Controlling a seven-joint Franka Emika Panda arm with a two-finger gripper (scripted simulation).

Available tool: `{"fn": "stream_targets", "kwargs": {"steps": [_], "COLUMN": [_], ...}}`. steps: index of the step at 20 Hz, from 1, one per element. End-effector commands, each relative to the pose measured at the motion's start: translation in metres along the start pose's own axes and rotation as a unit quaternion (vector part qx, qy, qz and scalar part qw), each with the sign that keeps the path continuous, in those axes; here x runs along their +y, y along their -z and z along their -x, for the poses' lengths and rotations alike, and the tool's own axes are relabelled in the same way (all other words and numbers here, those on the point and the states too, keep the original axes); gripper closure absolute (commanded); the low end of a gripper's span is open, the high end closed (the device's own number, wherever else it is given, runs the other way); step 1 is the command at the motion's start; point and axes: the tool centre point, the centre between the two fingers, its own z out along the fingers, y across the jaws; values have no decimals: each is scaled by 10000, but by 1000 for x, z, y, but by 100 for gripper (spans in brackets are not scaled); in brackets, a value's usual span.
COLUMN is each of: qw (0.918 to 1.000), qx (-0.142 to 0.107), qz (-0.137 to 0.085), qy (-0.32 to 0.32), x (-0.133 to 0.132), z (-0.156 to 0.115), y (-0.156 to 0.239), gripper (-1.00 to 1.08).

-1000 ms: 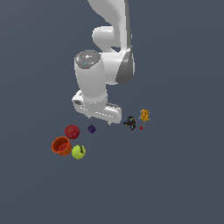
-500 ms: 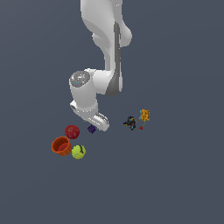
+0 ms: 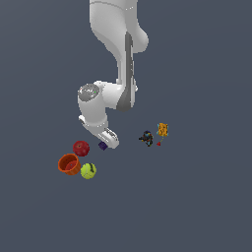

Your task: Pick up a designated object from a clutter of objects.

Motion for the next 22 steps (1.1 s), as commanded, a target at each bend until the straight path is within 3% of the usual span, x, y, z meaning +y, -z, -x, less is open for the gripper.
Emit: {"fn": "stream_targets", "kwargs": {"steps": [1, 18, 19, 22], "qw": [10000, 10000, 10000, 10000], "qx": [2, 7, 7, 7], "qz": [-1, -1, -1, -1], "qy": [1, -23, -23, -23], "x": [0, 1, 1, 1], "z": [0, 0, 0, 0], "y": [-1, -51, -51, -51], "gripper": [-92, -92, 108, 108]}}
